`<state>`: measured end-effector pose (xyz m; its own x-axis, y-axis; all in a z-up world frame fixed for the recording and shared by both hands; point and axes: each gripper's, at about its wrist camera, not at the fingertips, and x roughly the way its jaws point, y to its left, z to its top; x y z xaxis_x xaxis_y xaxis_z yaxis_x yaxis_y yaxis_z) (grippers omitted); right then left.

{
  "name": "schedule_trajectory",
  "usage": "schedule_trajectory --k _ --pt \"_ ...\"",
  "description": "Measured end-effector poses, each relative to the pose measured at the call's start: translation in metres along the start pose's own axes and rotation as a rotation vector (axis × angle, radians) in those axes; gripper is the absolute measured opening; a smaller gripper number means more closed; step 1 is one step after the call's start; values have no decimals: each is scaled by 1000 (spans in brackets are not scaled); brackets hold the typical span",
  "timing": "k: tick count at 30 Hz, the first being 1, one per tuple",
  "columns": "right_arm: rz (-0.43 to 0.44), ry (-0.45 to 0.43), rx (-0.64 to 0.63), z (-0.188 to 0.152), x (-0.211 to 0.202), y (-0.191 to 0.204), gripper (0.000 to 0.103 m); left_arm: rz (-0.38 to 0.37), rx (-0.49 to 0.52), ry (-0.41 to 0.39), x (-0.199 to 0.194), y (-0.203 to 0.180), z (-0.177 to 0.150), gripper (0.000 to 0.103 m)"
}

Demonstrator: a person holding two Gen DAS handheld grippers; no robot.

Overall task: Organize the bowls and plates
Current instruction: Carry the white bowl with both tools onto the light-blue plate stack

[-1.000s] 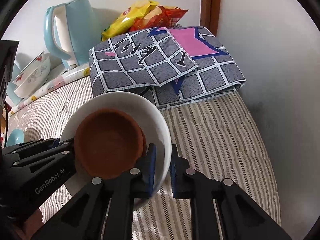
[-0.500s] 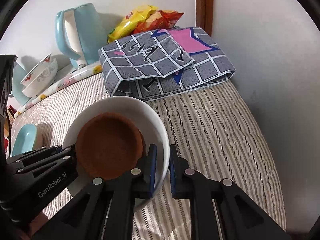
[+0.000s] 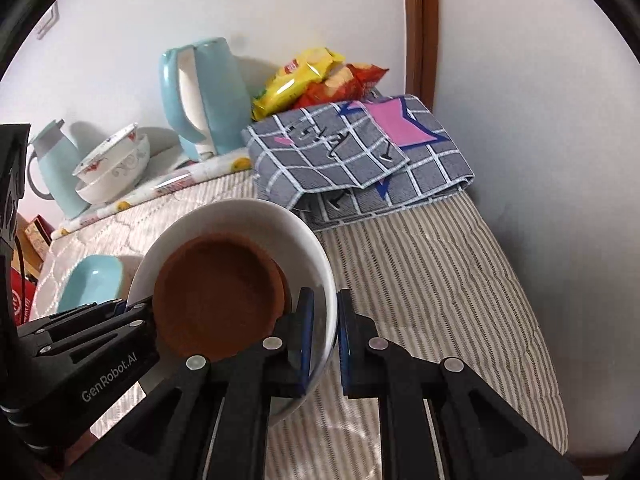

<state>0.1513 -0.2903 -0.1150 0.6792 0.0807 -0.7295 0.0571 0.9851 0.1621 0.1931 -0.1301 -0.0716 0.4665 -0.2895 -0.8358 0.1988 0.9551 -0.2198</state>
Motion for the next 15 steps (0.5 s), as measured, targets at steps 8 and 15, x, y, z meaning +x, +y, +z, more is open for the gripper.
schedule_trajectory --k 8,15 --pt "13 -34 -3 -3 -20 25 11 0 -16 -32 -27 23 -2 9" --pt "23 -42 -30 -5 -25 53 11 13 -38 -47 -42 46 -6 9"
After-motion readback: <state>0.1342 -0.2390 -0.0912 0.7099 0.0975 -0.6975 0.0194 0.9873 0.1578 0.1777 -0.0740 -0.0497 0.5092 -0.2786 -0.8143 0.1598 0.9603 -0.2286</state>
